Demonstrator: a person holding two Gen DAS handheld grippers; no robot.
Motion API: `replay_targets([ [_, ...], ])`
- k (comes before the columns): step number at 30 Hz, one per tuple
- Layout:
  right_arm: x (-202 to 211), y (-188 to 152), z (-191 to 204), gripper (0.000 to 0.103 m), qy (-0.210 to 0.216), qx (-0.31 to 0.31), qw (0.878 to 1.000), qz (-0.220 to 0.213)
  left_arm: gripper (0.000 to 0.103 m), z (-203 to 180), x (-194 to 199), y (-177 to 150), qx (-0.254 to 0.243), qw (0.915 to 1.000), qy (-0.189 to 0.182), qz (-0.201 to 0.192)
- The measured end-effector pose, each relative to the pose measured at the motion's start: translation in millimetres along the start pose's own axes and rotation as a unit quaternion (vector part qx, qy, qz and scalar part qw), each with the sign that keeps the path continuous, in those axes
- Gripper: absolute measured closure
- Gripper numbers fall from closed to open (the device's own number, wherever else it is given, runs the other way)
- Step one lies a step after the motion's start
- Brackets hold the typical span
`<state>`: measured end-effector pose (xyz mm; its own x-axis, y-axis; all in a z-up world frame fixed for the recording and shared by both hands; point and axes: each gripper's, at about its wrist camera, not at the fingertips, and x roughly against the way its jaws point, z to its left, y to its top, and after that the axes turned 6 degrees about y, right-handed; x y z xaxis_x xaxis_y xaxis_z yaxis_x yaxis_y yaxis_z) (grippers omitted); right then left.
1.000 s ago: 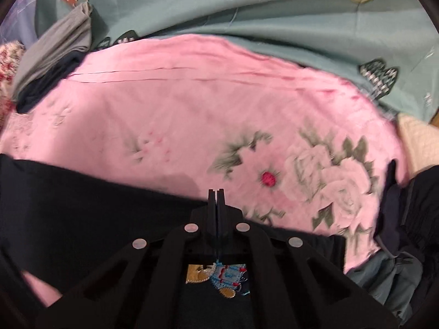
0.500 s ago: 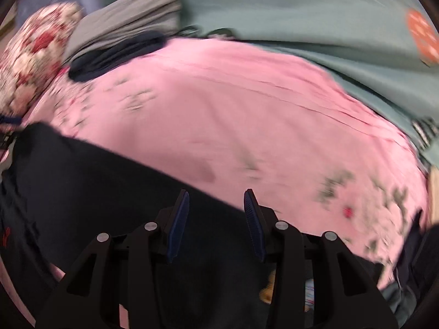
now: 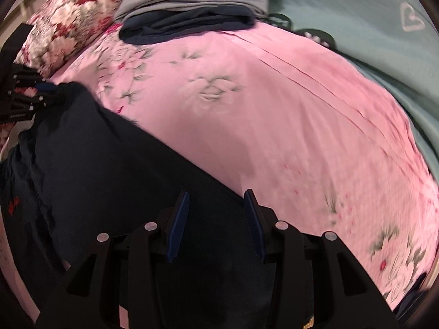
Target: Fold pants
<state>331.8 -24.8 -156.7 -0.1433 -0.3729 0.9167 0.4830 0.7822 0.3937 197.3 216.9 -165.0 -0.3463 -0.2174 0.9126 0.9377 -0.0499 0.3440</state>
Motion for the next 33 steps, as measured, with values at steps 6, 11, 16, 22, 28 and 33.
replay_targets([
  [6, -6.3, 3.0, 0.4, 0.075, 0.005, 0.003, 1.0, 0.009, 0.081, 2.0, -5.6, 2.2, 0.005, 0.9999, 0.006, 0.008],
  [11, 10.2, 3.6, 12.4, 0.102, -0.025, -0.006, 1.0, -0.015, 0.09, -8.8, 5.0, 7.9, 0.004, 0.9995, 0.033, -0.001],
  [16, 74.3, -14.0, 7.9, 0.102, 0.031, -0.077, 0.992, -0.09, 0.091, -10.3, 62.7, 1.0, 0.027, 0.9983, 0.021, -0.047],
  [22, 156.7, -81.3, 39.5, 0.102, 0.12, -0.115, 0.976, -0.137, 0.091, -12.3, 149.1, -49.9, 0.031, 0.9937, -0.009, -0.107],
  [28, 144.7, -171.0, 85.5, 0.102, 0.211, -0.188, 0.956, -0.074, 0.09, -31.1, 153.8, -117.7, 0.05, 0.996, -0.045, -0.058],
  [33, 84.8, -216.1, 116.7, 0.102, 0.238, -0.239, 0.942, 0.007, 0.09, -41.7, 102.7, -168.8, 0.079, 0.9946, -0.05, 0.044],
])
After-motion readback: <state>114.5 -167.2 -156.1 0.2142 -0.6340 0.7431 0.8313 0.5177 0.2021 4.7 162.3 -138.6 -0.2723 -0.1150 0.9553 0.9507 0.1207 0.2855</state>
